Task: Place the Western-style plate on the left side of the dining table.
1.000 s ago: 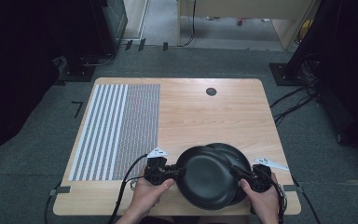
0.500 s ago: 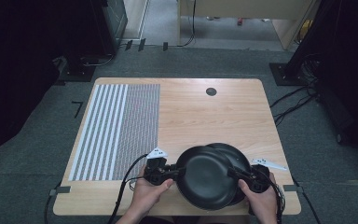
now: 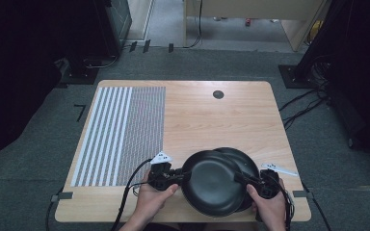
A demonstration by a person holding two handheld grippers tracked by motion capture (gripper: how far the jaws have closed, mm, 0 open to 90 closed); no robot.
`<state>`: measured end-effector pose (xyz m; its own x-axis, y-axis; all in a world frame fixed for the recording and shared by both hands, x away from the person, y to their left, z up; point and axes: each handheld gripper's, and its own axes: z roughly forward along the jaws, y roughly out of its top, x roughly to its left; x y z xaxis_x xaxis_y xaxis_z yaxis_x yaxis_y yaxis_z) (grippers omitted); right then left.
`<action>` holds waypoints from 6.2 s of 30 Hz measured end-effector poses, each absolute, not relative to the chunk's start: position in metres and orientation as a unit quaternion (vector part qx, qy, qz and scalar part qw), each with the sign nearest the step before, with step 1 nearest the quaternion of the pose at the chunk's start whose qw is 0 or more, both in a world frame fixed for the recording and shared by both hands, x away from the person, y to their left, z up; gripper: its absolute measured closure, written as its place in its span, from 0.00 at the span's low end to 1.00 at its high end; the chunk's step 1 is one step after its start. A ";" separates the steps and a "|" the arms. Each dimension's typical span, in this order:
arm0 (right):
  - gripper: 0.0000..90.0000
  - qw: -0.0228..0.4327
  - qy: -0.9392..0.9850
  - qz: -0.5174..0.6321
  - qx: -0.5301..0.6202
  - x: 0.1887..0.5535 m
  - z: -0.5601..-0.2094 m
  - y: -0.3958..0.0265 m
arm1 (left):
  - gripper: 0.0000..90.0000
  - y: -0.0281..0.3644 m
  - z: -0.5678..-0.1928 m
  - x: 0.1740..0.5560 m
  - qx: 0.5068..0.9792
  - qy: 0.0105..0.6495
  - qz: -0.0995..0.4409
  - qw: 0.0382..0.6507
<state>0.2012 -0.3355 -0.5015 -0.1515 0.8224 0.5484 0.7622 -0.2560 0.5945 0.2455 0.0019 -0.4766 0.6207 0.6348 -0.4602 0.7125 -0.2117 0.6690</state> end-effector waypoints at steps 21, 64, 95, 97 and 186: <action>0.94 -0.020 0.531 0.525 0.665 0.199 -0.503 -0.349 | 0.76 0.006 -0.486 0.249 0.763 0.450 -0.079 0.457; 0.95 -0.049 0.483 0.559 0.672 0.197 -0.497 -0.348 | 0.78 0.018 -0.471 0.249 0.730 0.458 -0.142 0.487; 0.94 -0.070 0.509 0.565 0.646 0.263 -0.464 -0.261 | 0.79 0.103 -0.433 0.276 0.692 0.509 -0.074 0.506; 0.94 -0.072 0.511 0.564 0.644 0.268 -0.462 -0.255 | 0.79 0.108 -0.432 0.278 0.689 0.513 -0.071 0.507; 0.95 -0.084 0.552 0.520 0.646 0.414 -0.502 -0.065 | 0.81 0.280 -0.494 0.371 0.567 0.644 -0.058 0.510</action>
